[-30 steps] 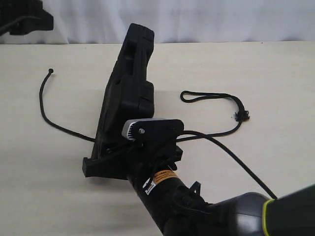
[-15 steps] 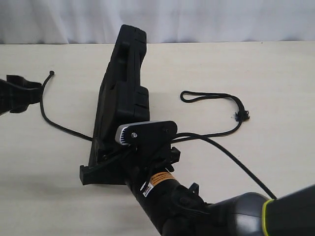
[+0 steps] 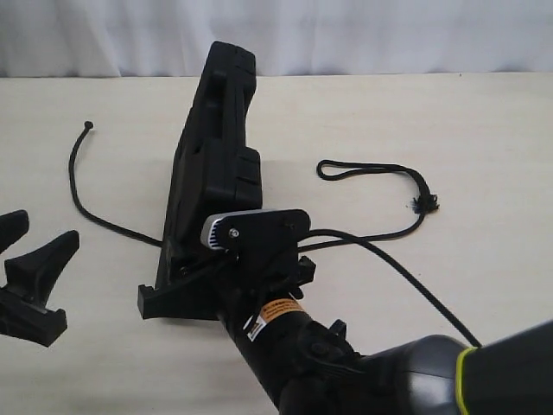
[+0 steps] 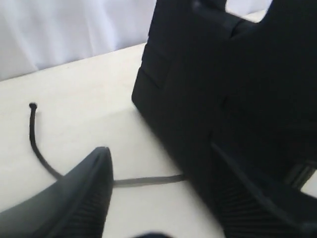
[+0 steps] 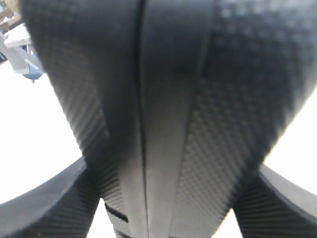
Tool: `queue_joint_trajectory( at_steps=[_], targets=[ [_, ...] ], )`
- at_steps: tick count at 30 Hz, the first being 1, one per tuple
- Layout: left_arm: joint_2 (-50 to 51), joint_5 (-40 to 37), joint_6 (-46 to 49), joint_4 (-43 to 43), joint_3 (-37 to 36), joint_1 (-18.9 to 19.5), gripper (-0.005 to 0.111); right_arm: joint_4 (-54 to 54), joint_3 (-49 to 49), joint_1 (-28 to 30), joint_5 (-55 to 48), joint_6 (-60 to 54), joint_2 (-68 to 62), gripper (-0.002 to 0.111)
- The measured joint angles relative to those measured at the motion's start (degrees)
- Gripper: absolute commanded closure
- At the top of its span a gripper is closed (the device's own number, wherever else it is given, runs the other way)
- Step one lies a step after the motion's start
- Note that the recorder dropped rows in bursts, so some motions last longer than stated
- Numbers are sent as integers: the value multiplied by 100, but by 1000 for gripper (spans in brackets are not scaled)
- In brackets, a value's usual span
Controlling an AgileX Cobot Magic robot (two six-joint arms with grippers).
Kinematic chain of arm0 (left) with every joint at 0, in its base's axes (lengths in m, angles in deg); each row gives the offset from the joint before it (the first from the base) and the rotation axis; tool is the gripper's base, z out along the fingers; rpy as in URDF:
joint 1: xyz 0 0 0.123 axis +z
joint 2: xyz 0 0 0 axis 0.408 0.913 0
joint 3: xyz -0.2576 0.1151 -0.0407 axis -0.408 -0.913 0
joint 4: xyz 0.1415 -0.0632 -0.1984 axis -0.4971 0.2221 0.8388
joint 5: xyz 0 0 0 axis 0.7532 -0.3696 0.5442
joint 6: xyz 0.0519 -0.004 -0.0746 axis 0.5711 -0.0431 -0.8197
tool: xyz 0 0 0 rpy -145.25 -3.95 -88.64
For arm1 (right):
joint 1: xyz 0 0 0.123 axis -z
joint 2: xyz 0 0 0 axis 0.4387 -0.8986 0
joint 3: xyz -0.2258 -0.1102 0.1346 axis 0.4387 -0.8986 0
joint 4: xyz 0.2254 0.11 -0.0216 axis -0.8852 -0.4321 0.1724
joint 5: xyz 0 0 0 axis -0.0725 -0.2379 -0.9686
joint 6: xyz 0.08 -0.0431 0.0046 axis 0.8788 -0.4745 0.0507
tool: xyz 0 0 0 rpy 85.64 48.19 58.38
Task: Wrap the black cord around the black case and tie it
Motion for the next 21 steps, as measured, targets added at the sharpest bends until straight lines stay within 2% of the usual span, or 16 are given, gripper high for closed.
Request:
queue_joint_trajectory(
  at_steps=[5,10,17,21],
  targets=[
    [-25,155,-1006,-1398,-17,0,52,-40,65,0,-3,-88,0,104],
    [-25,214,-1514,-2069,-17,0,52,-47,86,0,-3,-123,0,104],
    [-25,214,-1631,-2266,-17,0,52,-54,86,0,-3,-123,0,104],
    [-25,305,-1357,-2266,-17,0,52,-68,86,0,-39,-269,36,104]
  ],
)
